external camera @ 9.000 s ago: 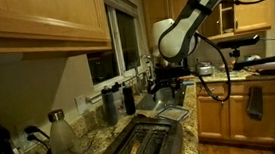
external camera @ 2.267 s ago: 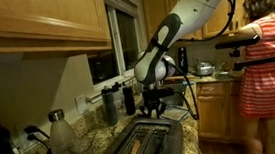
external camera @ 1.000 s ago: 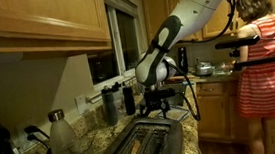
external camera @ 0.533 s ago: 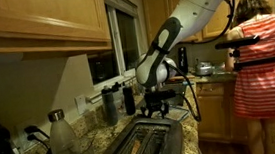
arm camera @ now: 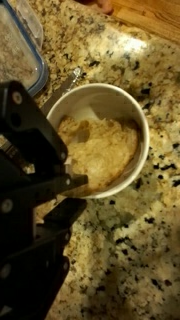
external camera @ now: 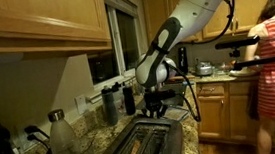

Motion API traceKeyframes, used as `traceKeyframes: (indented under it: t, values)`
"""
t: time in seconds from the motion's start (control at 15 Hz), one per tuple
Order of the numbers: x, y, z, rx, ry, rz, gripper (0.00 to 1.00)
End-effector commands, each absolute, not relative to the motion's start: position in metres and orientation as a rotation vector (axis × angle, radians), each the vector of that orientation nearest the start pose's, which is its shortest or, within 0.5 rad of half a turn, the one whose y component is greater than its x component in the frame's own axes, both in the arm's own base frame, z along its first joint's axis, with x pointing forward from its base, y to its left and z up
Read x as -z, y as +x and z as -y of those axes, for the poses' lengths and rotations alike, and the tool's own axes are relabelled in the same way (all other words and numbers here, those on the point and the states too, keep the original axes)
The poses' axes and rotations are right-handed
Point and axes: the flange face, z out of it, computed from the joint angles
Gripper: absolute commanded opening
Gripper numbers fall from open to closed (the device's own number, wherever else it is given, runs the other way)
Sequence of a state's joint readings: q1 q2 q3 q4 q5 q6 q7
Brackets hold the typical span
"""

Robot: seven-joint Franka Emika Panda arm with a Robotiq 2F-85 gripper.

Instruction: Put two slices of bread in the toaster

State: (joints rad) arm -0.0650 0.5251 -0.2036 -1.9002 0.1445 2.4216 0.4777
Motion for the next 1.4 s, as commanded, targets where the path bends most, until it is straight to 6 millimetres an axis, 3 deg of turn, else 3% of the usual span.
traceKeyframes:
  t: [0.0,0.47,1.0,1.33]
  values:
    - [-0.225,0.605,0.161,0.009,-2.888,-1.277,0.09]
    - [-0.229,0.606,0.162,0.019,-2.885,-1.276,0.1]
    - [-0.248,0.61,0.162,0.068,-2.872,-1.276,0.1]
    - [-0.275,0.612,0.158,0.166,-2.846,-1.281,0.1]
